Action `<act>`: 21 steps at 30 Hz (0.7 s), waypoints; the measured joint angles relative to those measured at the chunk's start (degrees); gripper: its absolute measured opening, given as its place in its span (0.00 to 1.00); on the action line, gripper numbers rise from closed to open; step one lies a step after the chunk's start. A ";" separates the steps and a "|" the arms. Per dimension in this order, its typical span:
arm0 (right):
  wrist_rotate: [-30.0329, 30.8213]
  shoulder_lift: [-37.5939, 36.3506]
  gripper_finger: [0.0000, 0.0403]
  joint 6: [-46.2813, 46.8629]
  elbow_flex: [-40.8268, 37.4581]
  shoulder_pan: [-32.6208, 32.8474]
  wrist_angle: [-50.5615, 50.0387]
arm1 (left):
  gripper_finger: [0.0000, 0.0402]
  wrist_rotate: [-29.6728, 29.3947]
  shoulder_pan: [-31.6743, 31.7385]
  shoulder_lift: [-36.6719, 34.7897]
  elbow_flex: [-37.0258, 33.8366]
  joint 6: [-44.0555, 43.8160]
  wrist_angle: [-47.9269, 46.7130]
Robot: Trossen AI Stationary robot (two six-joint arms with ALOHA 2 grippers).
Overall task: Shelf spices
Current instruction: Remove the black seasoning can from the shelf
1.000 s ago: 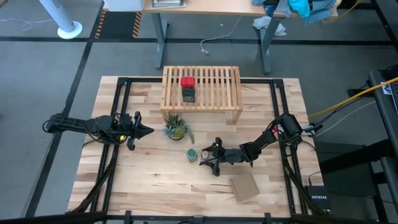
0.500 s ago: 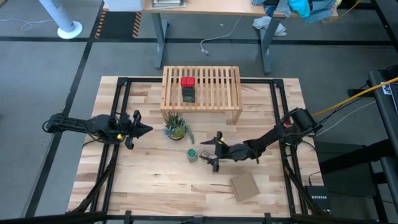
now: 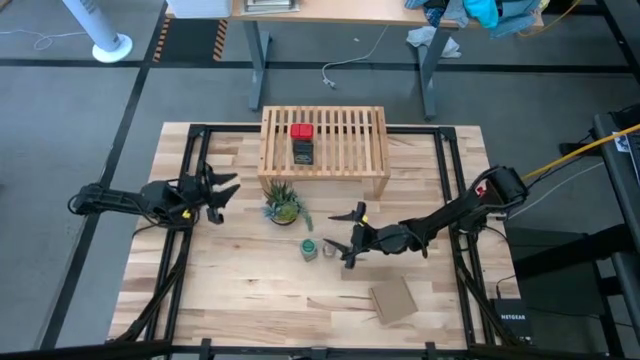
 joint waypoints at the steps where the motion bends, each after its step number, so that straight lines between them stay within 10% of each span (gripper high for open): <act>1: 0.03 -0.19 0.72 0.00 0.00 -0.45 0.10 | 0.43 -0.02 0.81 0.00 0.00 0.40 1.15; 21: -19.41 -0.53 0.72 3.52 3.61 -12.68 0.24 | 0.46 15.79 15.47 20.51 11.99 0.87 5.23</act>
